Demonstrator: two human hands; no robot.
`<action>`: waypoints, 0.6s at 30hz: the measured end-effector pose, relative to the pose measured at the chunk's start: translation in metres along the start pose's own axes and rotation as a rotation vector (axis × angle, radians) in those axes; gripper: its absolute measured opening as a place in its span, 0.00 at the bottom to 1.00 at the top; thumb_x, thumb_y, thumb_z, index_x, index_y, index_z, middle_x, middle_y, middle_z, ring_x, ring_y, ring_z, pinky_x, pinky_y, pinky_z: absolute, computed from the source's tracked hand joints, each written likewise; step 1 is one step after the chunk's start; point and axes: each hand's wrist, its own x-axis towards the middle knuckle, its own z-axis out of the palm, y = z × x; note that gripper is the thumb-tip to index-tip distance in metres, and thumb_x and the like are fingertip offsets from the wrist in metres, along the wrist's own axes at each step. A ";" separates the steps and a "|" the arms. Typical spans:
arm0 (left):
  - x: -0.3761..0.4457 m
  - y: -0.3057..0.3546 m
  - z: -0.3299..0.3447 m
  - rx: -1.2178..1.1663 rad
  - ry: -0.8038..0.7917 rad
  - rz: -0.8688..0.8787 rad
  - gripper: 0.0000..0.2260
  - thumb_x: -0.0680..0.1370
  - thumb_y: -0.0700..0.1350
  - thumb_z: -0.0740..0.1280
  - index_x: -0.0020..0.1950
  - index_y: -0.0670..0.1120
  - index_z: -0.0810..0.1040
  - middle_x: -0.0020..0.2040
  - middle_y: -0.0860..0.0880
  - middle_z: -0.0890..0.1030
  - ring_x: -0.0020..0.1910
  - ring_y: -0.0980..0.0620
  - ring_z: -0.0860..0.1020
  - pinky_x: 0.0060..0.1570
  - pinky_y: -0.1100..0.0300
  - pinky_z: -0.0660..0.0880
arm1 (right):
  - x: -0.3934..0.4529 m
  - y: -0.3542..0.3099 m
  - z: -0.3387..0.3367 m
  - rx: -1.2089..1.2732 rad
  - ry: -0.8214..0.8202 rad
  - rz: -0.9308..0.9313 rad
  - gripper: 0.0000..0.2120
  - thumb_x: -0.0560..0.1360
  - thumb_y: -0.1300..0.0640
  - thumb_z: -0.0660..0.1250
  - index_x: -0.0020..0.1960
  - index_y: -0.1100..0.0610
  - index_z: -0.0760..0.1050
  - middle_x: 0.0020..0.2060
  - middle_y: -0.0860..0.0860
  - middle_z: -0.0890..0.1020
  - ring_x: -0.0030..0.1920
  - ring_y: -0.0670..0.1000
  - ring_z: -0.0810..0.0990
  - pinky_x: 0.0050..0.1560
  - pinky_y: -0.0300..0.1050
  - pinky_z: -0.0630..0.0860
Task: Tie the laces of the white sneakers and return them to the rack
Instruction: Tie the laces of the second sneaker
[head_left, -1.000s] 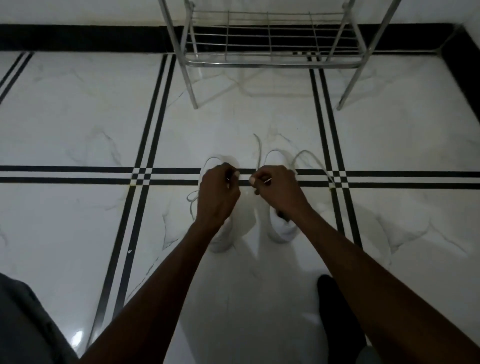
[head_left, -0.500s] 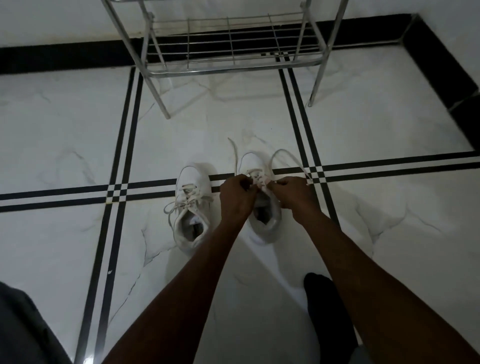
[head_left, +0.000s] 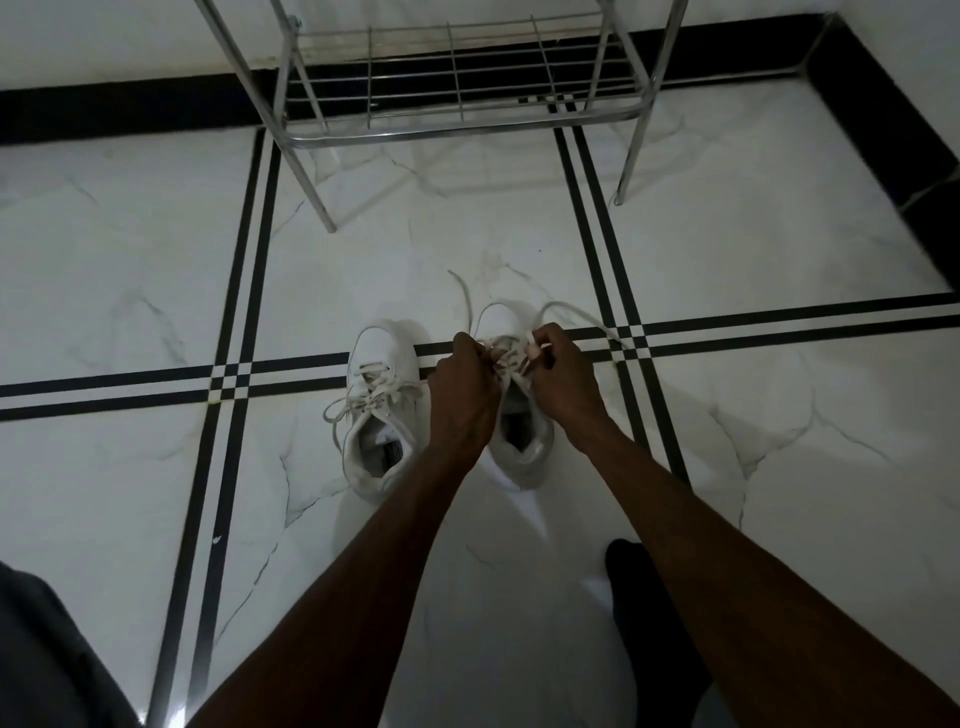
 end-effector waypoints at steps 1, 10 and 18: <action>-0.001 0.000 0.000 0.005 -0.002 -0.002 0.06 0.82 0.39 0.63 0.55 0.37 0.74 0.49 0.39 0.84 0.48 0.37 0.81 0.40 0.55 0.64 | -0.002 0.000 0.001 0.005 0.017 -0.003 0.06 0.81 0.62 0.59 0.55 0.57 0.73 0.50 0.55 0.82 0.49 0.53 0.80 0.36 0.37 0.70; -0.002 -0.013 0.005 -0.212 -0.043 -0.075 0.05 0.82 0.40 0.62 0.52 0.38 0.74 0.44 0.42 0.82 0.42 0.44 0.78 0.39 0.53 0.69 | 0.004 -0.005 0.002 0.139 -0.041 0.099 0.07 0.80 0.57 0.61 0.57 0.54 0.74 0.53 0.53 0.82 0.53 0.53 0.81 0.46 0.44 0.75; 0.021 0.006 -0.033 -0.603 -0.077 -0.027 0.12 0.82 0.52 0.66 0.49 0.45 0.83 0.46 0.50 0.86 0.49 0.52 0.84 0.49 0.50 0.83 | 0.006 -0.036 -0.024 0.349 -0.165 -0.011 0.07 0.77 0.56 0.70 0.54 0.54 0.83 0.46 0.50 0.86 0.48 0.47 0.85 0.48 0.37 0.79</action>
